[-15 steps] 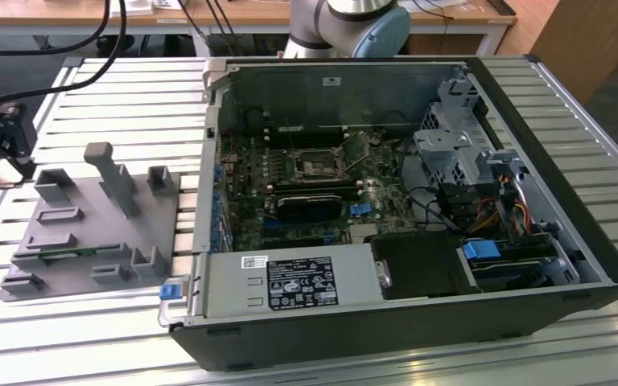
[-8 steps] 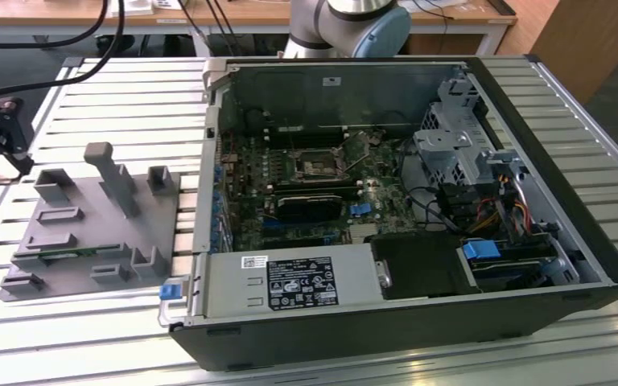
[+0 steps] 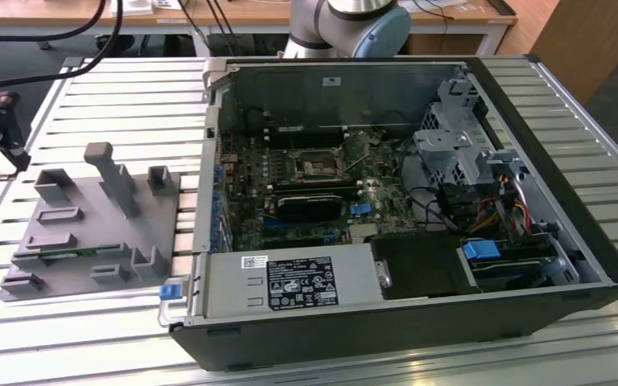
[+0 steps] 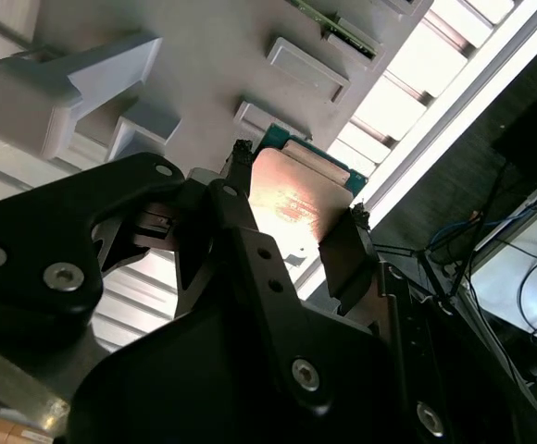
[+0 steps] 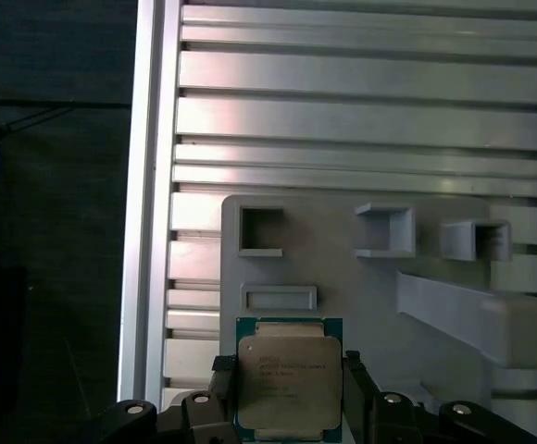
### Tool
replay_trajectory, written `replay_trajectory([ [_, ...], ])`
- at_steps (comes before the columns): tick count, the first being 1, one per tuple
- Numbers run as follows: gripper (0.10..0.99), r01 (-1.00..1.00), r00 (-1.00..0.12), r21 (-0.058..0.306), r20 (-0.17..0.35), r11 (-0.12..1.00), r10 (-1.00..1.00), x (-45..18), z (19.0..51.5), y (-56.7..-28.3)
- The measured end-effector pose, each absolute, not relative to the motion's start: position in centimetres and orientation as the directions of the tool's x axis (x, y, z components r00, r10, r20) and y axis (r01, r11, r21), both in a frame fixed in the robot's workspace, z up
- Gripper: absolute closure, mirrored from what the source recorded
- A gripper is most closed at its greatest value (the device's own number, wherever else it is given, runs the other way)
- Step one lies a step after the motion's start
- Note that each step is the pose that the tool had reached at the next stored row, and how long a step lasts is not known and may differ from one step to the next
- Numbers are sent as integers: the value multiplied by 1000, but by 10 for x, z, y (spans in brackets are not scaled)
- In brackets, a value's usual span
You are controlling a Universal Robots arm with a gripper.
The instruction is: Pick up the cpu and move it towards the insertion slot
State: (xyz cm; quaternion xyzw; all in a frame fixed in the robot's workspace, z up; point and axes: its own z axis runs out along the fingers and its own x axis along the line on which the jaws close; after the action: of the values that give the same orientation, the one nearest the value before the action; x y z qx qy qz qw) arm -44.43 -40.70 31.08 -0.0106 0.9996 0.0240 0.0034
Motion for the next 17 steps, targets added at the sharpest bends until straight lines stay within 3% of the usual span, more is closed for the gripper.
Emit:
replay_trajectory([
  [17, 545, -21, -1000, 48, -7, 999, -21, -444, 325, -405],
])
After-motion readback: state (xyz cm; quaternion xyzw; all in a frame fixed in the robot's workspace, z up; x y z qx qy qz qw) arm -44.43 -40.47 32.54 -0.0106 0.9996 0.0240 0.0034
